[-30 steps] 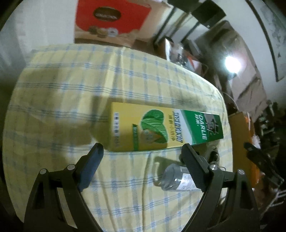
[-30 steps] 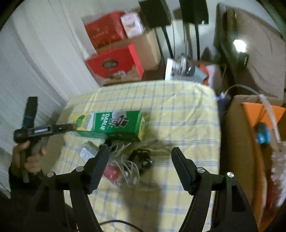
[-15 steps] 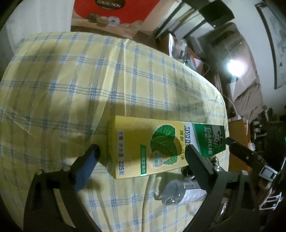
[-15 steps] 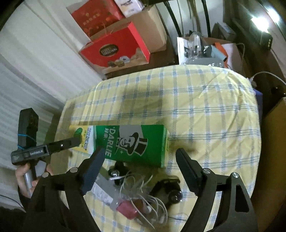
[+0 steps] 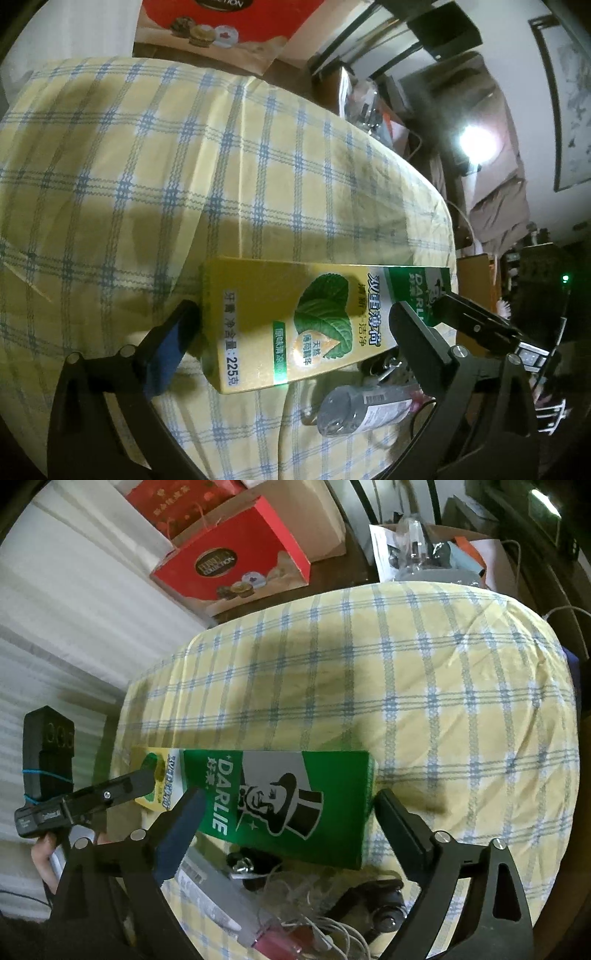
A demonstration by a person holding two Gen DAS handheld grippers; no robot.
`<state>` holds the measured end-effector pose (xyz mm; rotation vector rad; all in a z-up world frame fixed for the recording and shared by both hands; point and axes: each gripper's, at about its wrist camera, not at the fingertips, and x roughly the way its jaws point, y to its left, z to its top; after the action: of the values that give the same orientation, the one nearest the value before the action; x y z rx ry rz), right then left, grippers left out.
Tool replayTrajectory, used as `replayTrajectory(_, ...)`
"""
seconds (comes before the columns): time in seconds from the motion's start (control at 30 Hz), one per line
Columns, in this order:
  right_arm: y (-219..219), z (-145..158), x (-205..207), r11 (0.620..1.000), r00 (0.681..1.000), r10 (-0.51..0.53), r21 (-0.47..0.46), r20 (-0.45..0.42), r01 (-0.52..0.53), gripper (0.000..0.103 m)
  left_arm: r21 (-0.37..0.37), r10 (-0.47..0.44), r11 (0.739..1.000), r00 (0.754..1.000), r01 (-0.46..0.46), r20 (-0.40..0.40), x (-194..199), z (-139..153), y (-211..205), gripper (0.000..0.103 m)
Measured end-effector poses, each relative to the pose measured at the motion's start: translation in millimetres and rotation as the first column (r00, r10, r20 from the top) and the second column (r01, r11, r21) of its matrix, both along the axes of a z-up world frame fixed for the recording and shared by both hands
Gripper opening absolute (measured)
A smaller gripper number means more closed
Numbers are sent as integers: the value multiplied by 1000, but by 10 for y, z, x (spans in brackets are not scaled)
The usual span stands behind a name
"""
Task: Organize objects
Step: 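Lower both grippers around the green-and-yellow DARLIE toothpaste box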
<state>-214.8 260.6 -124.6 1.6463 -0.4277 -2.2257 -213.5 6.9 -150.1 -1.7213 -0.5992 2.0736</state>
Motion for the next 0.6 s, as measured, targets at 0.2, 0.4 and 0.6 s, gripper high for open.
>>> replayTrajectory(0.2,-57,-46,-66,1000,1000,6,23,3,-6,99,11,-20,1000,1000,20,-11,-10,-1,-20,102)
replayTrajectory(0.4,-63,-137,-92,1000,1000,-2,22,19,1,101,-73,-44,997,998,40,-47,19,28,88,102)
replayTrajectory(0.6,-127,-151,-105,998,1000,-5,60,17,4,103,-144,-87,987,992,74,-87,84,32,214,103)
